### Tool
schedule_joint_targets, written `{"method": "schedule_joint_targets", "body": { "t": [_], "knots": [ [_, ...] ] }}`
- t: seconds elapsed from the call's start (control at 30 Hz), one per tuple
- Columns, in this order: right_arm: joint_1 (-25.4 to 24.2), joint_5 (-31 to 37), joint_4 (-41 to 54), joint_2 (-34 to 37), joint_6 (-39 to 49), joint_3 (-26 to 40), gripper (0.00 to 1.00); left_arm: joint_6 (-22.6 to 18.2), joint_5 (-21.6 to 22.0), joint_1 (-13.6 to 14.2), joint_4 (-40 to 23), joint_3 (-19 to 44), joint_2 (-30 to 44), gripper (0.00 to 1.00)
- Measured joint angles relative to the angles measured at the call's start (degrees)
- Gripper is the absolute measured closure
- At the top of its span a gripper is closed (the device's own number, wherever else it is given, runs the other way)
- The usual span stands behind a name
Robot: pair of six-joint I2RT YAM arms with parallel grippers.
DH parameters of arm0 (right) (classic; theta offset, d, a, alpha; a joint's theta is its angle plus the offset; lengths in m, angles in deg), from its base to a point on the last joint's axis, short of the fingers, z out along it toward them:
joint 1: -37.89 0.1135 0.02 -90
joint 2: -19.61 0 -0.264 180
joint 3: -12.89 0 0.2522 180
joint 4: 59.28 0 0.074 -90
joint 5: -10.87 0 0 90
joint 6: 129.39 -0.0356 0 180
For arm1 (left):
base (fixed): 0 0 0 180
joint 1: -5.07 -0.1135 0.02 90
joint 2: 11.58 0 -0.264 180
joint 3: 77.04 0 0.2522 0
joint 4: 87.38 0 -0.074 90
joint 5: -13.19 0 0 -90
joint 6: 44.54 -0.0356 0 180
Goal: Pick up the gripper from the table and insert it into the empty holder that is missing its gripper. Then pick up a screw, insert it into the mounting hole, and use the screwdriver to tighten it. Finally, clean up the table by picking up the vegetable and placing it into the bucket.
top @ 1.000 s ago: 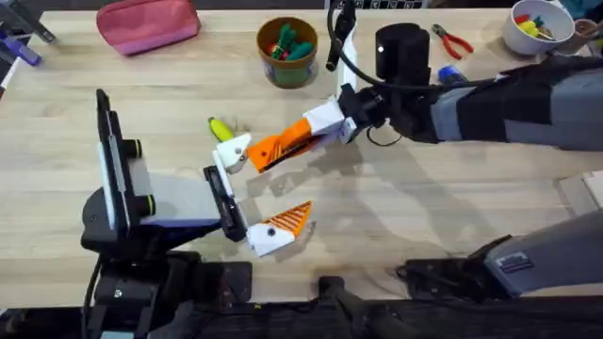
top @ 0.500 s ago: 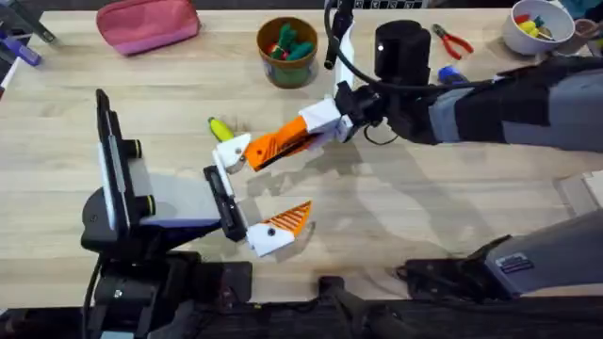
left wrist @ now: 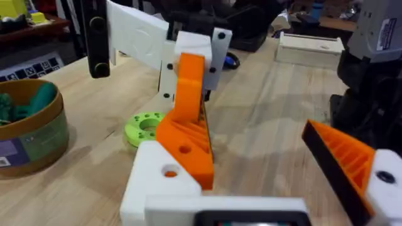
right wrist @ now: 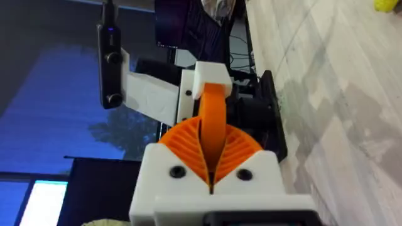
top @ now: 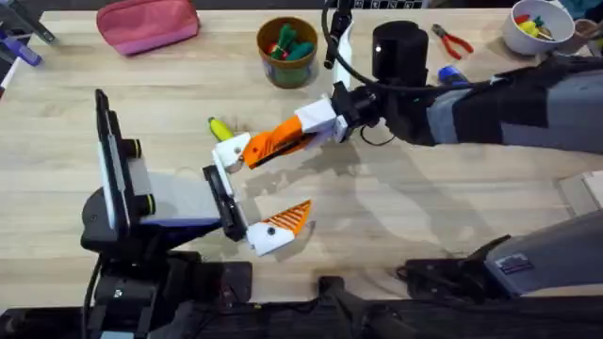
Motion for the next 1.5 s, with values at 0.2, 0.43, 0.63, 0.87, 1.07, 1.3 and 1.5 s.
{"method": "schedule_joint_targets", "body": {
  "t": [0.2, 0.43, 0.63, 0.87, 1.07, 1.3, 1.5],
  "knots": [
    [1.09, 1.06, -0.3, 0.0, -0.19, 0.02, 0.996, 0.22, 0.07, 0.0, 0.0, 0.0, 0.0, 0.015],
    [1.84, 2.85, -5.13, 0.0, -1.56, -0.77, 0.996, 0.17, 0.88, 0.0, 0.11, 0.0, 0.0, 0.016],
    [2.28, 4.32, -9.44, 0.0, -4.58, -2.05, 0.996, 0.0, 1.25, 0.0, 0.16, 0.0, 0.02, 0.016],
    [3.07, 5.55, -10.42, -0.02, -5.81, -3.1, 0.996, 0.63, 0.94, 0.0, 0.09, 0.0, 0.02, 0.014],
    [3.26, 6.34, -10.91, 0.0, -6.94, -3.19, 0.996, 0.9, 0.85, 0.0, 0.09, 0.0, 0.0, 0.014],
    [3.7, 7.25, -11.14, 0.0, -8.56, -3.28, 0.996, 1.09, 0.85, 0.0, 0.09, 0.0, 0.02, 0.014],
    [4.24, 7.96, -11.31, 0.0, -8.79, -3.28, 0.996, 1.11, 0.87, 0.0, 0.09, 0.0, 0.01, 0.014]
  ]
}}
